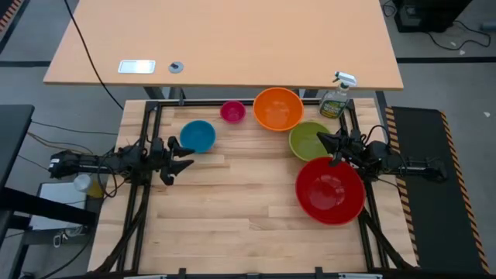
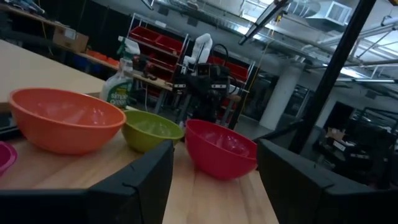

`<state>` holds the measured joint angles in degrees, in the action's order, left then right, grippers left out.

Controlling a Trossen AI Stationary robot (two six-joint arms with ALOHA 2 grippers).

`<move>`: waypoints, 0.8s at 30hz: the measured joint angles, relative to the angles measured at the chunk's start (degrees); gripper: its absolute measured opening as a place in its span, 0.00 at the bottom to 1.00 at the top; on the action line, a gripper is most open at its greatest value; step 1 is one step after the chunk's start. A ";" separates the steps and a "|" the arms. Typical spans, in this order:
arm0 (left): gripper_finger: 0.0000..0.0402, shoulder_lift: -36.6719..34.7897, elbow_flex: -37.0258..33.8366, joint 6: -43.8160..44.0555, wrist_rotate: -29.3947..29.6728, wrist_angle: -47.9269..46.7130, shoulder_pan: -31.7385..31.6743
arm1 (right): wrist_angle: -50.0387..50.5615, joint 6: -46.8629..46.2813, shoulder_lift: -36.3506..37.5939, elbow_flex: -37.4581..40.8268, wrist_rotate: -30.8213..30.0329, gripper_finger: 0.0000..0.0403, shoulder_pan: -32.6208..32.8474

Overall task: Nest bowls inside each other
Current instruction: Stack the orange bowl on the red bowl

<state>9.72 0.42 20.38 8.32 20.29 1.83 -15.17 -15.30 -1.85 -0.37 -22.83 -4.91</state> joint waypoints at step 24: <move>0.50 12.46 11.28 -5.62 -6.48 -3.90 -2.83 | -2.87 -1.14 -22.94 -19.97 1.70 0.06 -3.16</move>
<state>22.17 11.70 14.76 1.84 16.39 -1.01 -18.03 -16.44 -24.79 -20.34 -21.13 -8.07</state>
